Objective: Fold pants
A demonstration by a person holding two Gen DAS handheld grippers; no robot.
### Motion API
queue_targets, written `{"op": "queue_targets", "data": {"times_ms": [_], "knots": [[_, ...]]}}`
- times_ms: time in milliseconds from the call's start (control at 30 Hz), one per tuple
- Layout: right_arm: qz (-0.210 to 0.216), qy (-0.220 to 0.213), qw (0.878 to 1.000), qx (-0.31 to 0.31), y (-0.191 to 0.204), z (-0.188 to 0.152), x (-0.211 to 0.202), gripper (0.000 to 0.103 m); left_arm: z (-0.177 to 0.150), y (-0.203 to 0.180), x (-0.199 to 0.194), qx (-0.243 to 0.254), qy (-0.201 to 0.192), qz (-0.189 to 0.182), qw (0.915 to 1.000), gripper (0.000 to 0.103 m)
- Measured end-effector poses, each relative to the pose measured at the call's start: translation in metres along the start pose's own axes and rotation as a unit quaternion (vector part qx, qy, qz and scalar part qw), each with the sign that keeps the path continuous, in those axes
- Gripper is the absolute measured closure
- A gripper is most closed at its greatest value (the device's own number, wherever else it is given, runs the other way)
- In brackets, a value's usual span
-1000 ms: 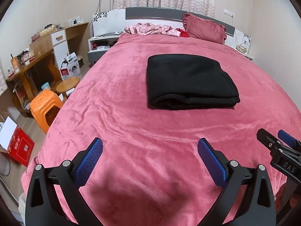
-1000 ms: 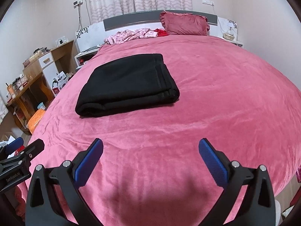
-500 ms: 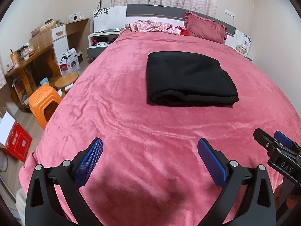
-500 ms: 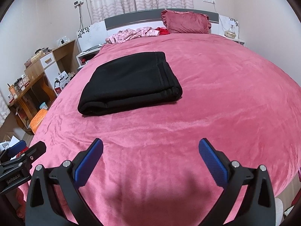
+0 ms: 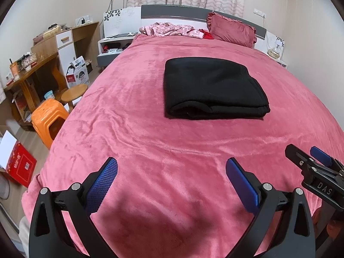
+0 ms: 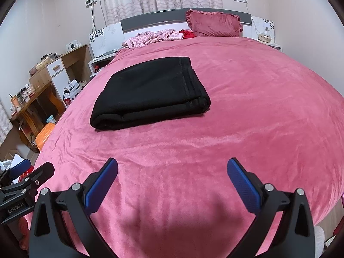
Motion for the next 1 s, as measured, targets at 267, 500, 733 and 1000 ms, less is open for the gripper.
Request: {"op": "queue_targets", "data": {"times_ms": [267,500,733,1000], "knots": [[0.0,0.001,1.0,0.001,0.0021,-0.0021,0.0012,0.002,-0.0017,0.0,0.0007,0.0,0.004,0.001,1.0,0.003],[0.002,0.004,1.0,0.004,0.0022,-0.0033,0.0015,0.002,-0.0032,0.0005,0.0021,0.0,0.007,0.0,1.0,0.003],[0.002,0.005,1.0,0.004,0.0021,-0.0035,0.0015,0.002,-0.0047,0.0017,0.003,0.0,0.009,-0.001,1.0,0.003],[0.002,0.007,1.0,0.004,0.002,-0.0045,0.0021,0.002,-0.0047,0.0019,0.0035,0.0,0.01,-0.001,0.9999,0.003]]}}
Point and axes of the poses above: each gripper's, at about its wrist camera, not at the fingertips, and x roughly the way its jaws point, y to its left, z to its top, the point moved 8 cm from there along x, roughly the way its jaws point
